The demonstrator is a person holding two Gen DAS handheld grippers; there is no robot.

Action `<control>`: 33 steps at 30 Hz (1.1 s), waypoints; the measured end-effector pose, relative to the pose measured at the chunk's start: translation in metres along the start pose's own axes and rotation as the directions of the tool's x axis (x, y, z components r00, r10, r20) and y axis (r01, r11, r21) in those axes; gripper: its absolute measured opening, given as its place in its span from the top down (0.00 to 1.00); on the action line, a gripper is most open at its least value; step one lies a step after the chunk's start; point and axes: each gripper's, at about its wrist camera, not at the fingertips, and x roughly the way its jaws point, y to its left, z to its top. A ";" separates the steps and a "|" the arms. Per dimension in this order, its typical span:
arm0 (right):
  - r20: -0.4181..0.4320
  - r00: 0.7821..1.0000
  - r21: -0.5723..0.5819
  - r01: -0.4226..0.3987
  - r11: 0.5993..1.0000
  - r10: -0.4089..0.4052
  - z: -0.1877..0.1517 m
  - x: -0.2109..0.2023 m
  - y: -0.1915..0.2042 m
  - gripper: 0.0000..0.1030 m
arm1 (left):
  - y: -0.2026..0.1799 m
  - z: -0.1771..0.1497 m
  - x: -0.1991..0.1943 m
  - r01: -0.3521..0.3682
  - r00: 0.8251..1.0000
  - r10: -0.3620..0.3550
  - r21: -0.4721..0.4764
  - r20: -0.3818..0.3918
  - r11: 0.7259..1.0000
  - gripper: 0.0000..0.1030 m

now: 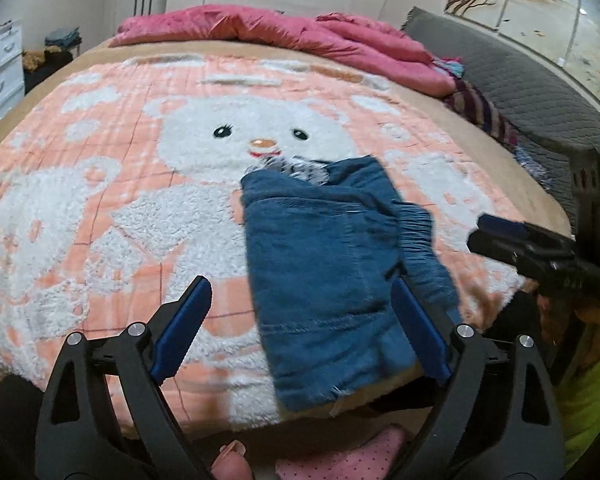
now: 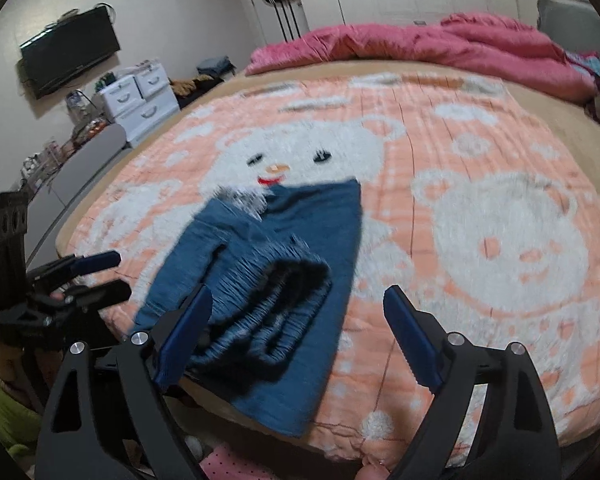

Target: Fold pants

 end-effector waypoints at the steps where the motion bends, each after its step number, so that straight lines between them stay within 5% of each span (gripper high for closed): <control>1: -0.008 1.000 0.008 -0.001 1.000 0.001 -0.001 0.004 -0.001 0.16 | 0.003 0.001 0.007 -0.007 1.000 0.007 -0.007 -0.009 1.000 0.18; 11: -0.061 0.997 0.071 -0.039 0.997 0.043 -0.012 0.036 -0.013 0.16 | 0.016 0.000 0.052 -0.024 0.996 0.020 -0.045 -0.084 0.999 0.18; 20: -0.076 0.985 0.161 -0.142 0.977 0.156 -0.015 0.055 -0.027 0.22 | 0.013 -0.001 0.062 0.037 0.995 -0.042 -0.059 -0.093 0.998 0.37; 22: -0.077 0.982 0.159 -0.156 0.975 0.170 -0.015 0.056 -0.026 0.28 | 0.014 0.000 0.065 0.045 0.994 -0.053 -0.078 -0.100 0.996 0.37; 23: -0.076 0.980 0.157 -0.173 0.972 0.186 -0.015 0.055 -0.024 0.39 | 0.014 0.000 0.066 0.051 0.993 -0.060 -0.085 -0.100 0.995 0.39; 26: -0.073 0.977 0.150 -0.188 0.971 0.200 -0.014 0.054 -0.020 0.51 | 0.011 0.001 0.066 0.067 0.992 -0.076 -0.092 -0.100 0.993 0.52; 27: -0.070 0.973 0.155 -0.205 0.966 0.218 -0.014 0.053 -0.019 0.62 | 0.009 0.001 0.066 0.085 0.990 -0.094 -0.092 -0.103 0.992 0.63; 33: -0.007 0.996 0.006 -0.092 0.996 0.092 -0.006 0.032 0.014 0.78 | -0.004 0.010 0.054 0.047 0.996 -0.050 -0.047 -0.070 0.998 0.82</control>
